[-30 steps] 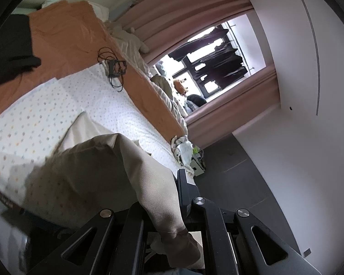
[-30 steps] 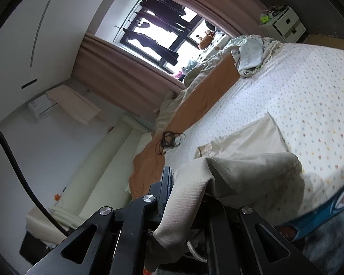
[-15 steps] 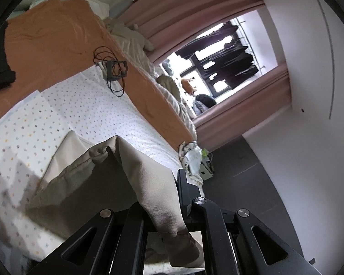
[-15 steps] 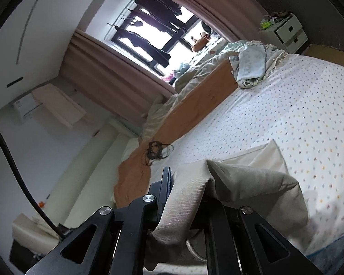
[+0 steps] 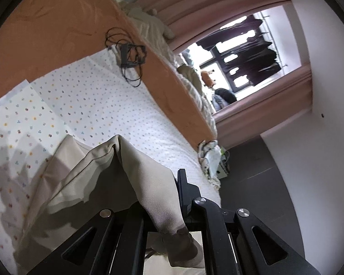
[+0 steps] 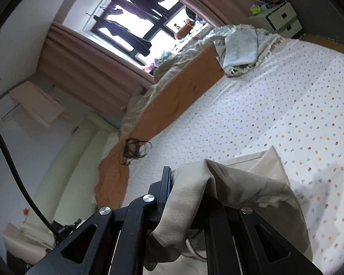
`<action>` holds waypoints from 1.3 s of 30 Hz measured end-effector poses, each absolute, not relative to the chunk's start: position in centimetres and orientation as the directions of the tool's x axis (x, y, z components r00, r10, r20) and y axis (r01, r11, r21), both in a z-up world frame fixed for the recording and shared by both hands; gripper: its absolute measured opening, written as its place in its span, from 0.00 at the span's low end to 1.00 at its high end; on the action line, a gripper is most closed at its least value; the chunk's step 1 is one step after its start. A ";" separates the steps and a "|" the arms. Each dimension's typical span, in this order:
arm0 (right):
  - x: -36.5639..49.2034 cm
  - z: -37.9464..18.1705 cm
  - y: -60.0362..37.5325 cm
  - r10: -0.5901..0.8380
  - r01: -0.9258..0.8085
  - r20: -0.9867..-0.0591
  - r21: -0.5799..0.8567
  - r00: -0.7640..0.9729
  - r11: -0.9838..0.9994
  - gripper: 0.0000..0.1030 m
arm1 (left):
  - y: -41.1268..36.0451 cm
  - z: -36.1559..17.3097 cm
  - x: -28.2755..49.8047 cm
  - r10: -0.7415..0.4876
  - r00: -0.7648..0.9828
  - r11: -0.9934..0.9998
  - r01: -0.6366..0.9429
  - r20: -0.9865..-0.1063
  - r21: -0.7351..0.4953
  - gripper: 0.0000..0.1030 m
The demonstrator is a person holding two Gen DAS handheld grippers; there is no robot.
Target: Fold large clothes
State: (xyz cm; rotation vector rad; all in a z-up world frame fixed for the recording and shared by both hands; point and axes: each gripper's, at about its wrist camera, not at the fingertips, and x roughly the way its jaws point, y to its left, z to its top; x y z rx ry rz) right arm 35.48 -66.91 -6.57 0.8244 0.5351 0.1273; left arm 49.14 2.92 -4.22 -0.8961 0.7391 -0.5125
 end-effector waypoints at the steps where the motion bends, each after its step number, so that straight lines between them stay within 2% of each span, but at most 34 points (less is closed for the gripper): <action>1: 36.0 -7.0 -67.0 0.310 0.102 -0.409 0.728 0.858 0.678 0.08 | 2.8 -4.6 49.5 -0.674 0.644 0.536 0.091 -0.361 -0.839 0.05; 9: 40.4 -12.4 -68.0 0.305 0.174 -0.479 0.724 0.823 0.667 0.09 | 1.6 -10.5 54.3 -0.657 0.603 0.567 0.001 -0.452 -0.824 0.05; 16: 43.0 -16.0 -68.2 0.276 0.239 -0.533 0.704 0.800 0.668 0.09 | 1.1 -15.1 56.6 -0.654 0.579 0.551 -0.077 -0.488 -0.831 0.05; 17: 43.2 -16.3 -68.2 0.270 0.251 -0.544 0.699 0.795 0.669 0.10 | 1.0 -15.8 56.8 -0.659 0.570 0.540 -0.097 -0.491 -0.836 0.05; 18: 43.6 -16.8 -68.2 0.261 0.271 -0.563 0.690 0.784 0.671 0.11 | 1.0 -16.3 57.1 -0.666 0.561 0.528 -0.112 -0.492 -0.842 0.11; 20: 44.0 -17.4 -68.0 0.272 0.284 -0.575 0.694 0.771 0.662 0.27 | 1.0 -17.2 57.5 -0.687 0.536 0.493 -0.152 -0.491 -0.856 0.31; 21: 44.0 -17.6 -67.9 0.282 0.288 -0.577 0.701 0.767 0.653 0.51 | 1.1 -17.5 57.3 -0.693 0.531 0.478 -0.168 -0.488 -0.862 0.45; 22: 43.8 -17.6 -67.7 0.276 0.295 -0.580 0.699 0.766 0.651 0.66 | 1.2 -17.4 57.0 -0.689 0.536 0.477 -0.172 -0.488 -0.862 0.53; 25: 42.9 -16.7 -66.8 0.239 0.289 -0.590 0.659 0.771 0.694 0.67 | 1.6 -16.6 55.5 -0.683 0.560 0.484 -0.133 -0.469 -0.865 0.58; 39: 39.4 -12.7 -60.0 0.204 0.249 -0.656 0.528 0.727 0.812 0.67 | 6.5 -13.3 46.2 -0.610 0.632 0.516 -0.140 -0.478 -0.845 0.58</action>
